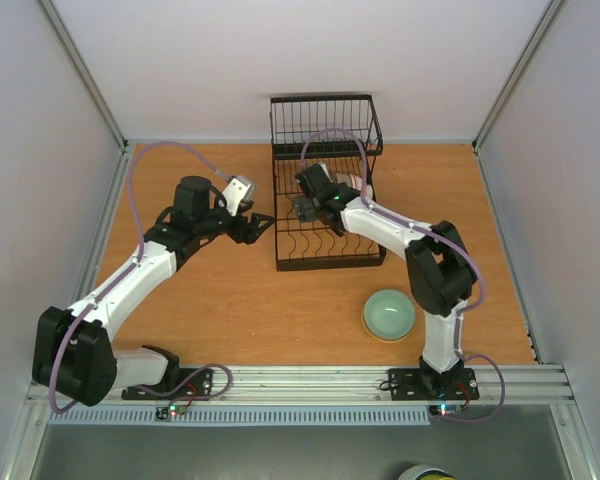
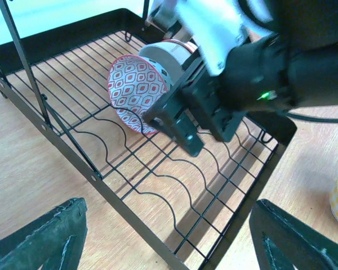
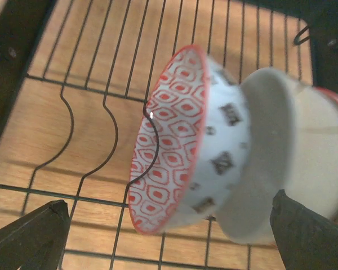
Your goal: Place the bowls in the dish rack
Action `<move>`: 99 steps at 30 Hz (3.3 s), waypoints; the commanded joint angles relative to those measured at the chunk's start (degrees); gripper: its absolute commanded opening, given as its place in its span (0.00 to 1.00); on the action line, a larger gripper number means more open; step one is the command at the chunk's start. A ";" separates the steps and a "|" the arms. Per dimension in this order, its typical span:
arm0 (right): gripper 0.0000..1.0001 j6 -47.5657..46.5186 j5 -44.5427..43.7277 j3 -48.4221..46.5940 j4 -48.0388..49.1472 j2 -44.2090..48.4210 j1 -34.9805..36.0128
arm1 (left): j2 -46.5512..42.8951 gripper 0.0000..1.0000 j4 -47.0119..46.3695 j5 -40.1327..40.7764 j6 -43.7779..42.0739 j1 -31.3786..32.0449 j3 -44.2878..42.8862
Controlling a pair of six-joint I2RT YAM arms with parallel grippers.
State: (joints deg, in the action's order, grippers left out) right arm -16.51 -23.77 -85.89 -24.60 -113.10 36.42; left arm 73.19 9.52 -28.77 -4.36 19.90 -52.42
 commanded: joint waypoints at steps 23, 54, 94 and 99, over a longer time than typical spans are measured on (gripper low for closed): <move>0.87 35.42 -6.68 31.76 -32.77 53.63 1.95 | 3.36 0.76 -1.56 -0.58 -2.29 4.55 -0.57; 0.15 51.25 3.63 49.97 -42.66 69.45 3.99 | 6.77 0.76 -1.38 -0.58 -3.07 6.55 -1.34; 0.01 27.29 5.30 26.22 -20.86 49.90 8.05 | 8.15 0.77 11.56 -9.55 -5.65 7.17 -7.42; 0.01 24.32 8.71 21.00 -15.71 41.86 8.05 | 10.26 0.77 13.99 -10.33 -6.49 7.24 -9.06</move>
State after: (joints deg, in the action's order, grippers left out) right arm 11.77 -17.63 -59.37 -49.63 -68.36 44.10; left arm 81.87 20.95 -37.15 -9.41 26.76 -59.70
